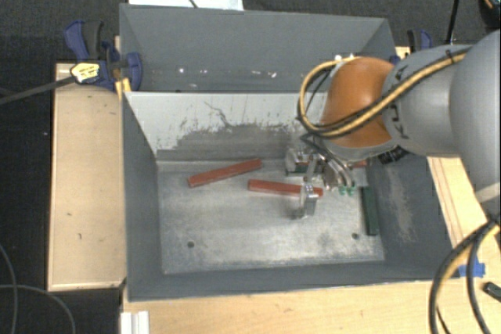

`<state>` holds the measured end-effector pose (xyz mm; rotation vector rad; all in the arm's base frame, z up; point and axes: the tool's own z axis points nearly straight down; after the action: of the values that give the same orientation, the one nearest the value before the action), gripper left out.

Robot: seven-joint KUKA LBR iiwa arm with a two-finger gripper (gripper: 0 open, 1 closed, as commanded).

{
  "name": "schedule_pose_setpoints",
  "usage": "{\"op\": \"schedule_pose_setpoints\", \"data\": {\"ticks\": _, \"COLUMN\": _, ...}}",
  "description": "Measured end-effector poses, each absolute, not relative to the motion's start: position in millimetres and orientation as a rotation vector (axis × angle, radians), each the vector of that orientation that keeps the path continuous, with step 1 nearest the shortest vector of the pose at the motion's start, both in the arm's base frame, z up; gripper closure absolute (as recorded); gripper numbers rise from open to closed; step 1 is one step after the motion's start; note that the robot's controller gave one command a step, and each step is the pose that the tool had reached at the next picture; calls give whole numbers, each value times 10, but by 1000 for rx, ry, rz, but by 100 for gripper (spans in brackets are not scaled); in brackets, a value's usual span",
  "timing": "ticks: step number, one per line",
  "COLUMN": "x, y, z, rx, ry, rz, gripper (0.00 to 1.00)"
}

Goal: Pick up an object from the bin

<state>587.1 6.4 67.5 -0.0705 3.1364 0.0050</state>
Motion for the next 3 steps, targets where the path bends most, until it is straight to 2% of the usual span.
{"op": "schedule_pose_setpoints", "data": {"ticks": 1, "x": 5884, "y": 25, "z": 741, "rx": -68, "ry": 3131, "rz": 1, "gripper": 100}}
{"op": "schedule_pose_setpoints", "data": {"ticks": 2, "x": 5884, "y": 25, "z": 741, "rx": -73, "ry": 3131, "rz": 0, "gripper": 100}}
{"op": "schedule_pose_setpoints", "data": {"ticks": 3, "x": 5497, "y": -90, "z": 2952, "rx": 90, "ry": 3128, "rz": 1, "gripper": 100}}
